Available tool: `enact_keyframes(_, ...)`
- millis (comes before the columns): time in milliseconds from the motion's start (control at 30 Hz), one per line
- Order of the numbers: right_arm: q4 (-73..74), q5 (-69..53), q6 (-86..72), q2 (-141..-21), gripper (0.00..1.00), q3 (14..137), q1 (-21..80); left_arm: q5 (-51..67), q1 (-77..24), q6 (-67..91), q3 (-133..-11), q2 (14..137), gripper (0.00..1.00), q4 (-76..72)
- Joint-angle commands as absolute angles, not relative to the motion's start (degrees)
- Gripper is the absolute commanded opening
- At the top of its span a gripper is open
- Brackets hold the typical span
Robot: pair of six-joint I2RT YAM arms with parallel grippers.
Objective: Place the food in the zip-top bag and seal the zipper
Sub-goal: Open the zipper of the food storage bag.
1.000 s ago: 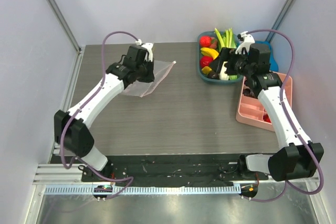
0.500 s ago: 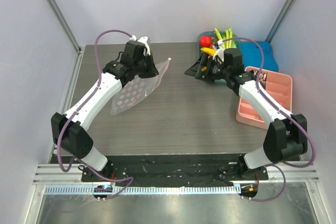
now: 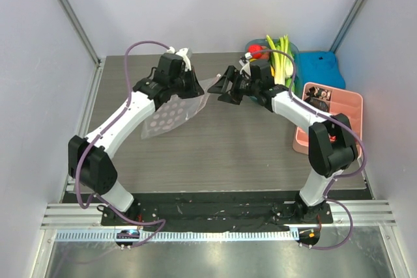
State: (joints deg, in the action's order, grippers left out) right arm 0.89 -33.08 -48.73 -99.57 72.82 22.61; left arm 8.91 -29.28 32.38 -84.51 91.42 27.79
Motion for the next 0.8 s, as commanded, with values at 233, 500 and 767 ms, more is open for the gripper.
enact_keyframes(233, -0.88, -32.08, -49.93, -103.71, 0.4, 76.38, 22.85, 9.76, -29.71, 30.94, -81.83, 88.77, 0.0, 21.79)
enact_keyframes(500, -0.97, -32.78, -45.8, -102.39, 0.01, 77.69, 22.76, 9.67, -28.39, 30.42, -80.33, 86.84, 0.01, 23.37)
enact_keyframes(767, 4.04, -31.81, -39.11, -99.23, 0.01, 81.56, 23.64, 6.33, -29.26, 21.89, -92.36, 92.55, 0.39, 37.52)
